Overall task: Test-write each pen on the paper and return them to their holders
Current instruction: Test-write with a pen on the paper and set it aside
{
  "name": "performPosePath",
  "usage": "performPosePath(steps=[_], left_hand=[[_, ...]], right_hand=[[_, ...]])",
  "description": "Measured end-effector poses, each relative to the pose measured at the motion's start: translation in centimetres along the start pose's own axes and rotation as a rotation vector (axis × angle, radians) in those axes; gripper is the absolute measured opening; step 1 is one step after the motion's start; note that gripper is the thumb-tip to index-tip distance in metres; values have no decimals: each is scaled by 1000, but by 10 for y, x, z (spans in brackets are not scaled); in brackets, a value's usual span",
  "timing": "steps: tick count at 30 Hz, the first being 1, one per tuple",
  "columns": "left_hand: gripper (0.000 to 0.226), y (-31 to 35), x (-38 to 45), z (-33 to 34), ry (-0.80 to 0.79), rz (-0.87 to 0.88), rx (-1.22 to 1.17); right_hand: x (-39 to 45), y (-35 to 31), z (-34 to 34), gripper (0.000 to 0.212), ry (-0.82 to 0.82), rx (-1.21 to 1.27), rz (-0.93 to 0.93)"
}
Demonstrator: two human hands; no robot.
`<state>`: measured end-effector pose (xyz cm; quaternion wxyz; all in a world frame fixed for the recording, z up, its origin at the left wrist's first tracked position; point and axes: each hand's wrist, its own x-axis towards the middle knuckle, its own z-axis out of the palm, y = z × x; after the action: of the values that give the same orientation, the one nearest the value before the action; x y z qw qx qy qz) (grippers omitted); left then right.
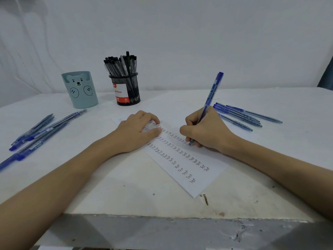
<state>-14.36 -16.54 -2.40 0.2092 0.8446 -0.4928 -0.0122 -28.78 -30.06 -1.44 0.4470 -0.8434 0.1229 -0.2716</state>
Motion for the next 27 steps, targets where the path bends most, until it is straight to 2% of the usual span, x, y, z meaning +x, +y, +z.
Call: performPosePath(steps=[6,11,18,23,27], left_hand=[[54,1,0,0,-6,-5,-6],[32,0,0,-1,16,10,2],[32,2,-1,0,12,3,4],[32,3,-1,-1,12,-3,5],[33,4,-1,-1,12,-6,7]], right_hand=[[1,1,1,52,-27,-10,-25],[0,1,1,53,0,-20,-33],[0,0,0,51,-46,-38,-12],[-2,-4,-3,42,-30,3,5],[-2,-2,-2,49,-26,-19,-5]])
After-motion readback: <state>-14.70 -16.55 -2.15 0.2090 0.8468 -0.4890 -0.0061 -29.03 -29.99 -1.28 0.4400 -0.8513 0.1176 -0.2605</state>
